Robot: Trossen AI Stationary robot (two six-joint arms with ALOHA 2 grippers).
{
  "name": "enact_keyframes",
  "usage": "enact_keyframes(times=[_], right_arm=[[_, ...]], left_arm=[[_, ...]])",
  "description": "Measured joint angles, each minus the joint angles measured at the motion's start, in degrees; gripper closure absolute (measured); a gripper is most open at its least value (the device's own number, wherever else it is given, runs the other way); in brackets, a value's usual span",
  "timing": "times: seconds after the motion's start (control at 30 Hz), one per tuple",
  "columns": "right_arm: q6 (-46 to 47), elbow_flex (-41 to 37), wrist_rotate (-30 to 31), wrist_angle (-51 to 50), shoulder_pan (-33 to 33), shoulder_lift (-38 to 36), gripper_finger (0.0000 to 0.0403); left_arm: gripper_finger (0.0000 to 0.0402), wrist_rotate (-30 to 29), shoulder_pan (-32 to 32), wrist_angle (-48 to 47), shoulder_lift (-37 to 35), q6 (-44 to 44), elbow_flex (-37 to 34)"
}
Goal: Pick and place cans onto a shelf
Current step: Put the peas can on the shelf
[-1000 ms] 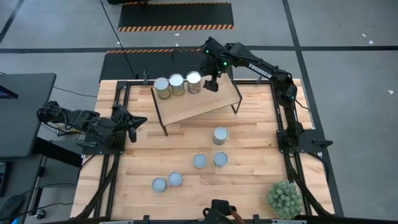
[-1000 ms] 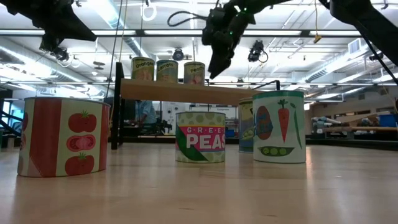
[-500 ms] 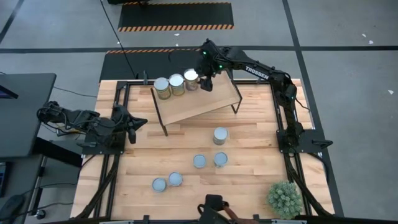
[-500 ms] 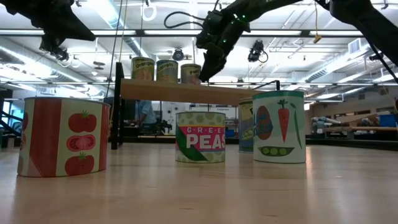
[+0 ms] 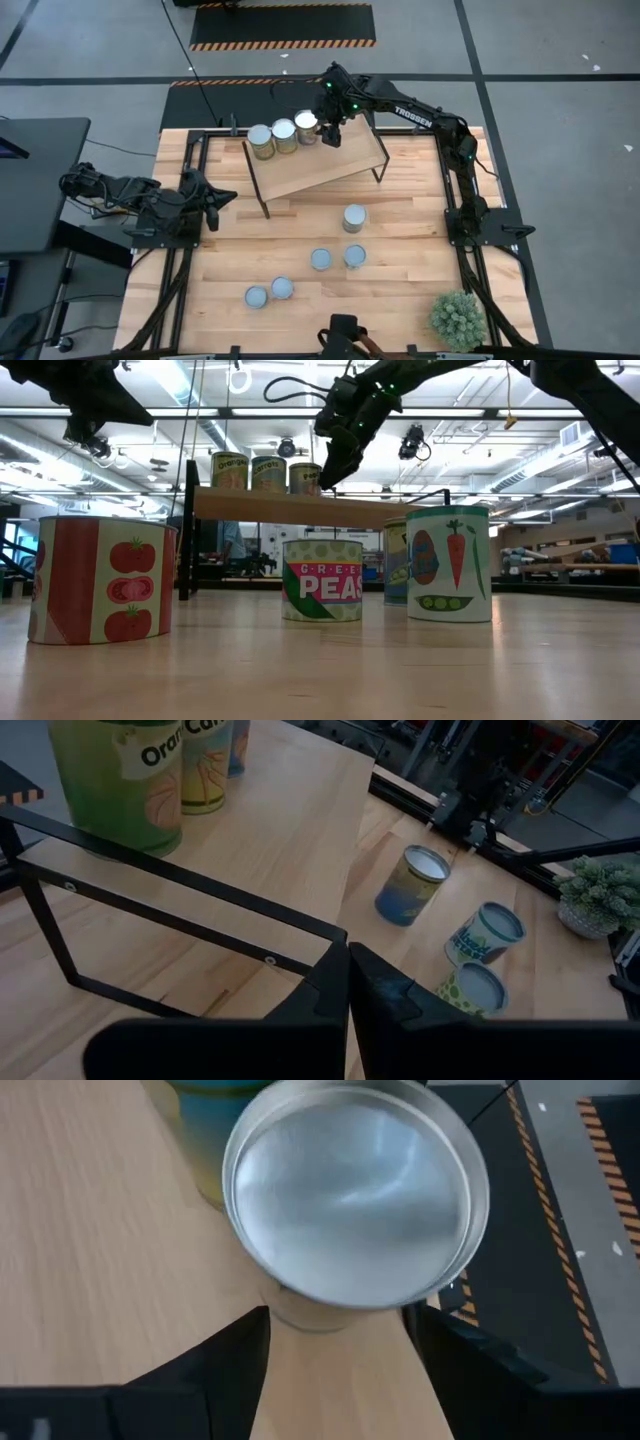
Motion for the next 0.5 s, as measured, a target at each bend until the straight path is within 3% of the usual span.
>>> enact_keyframes(times=[0.17, 0.5], right_arm=[[0.37, -0.02, 4.29, -5.41, 0.05, -0.3, 0.0144], [6.13, -0.02, 0.61, -14.76, 4.8, -4.62, 0.0144]], left_arm=[[0.0386, 0.01, 0.0, 0.0, 0.0, 0.0, 0.0], [0.0386, 0.04, 0.0, -0.5, 0.02, 3.29, 0.0]])
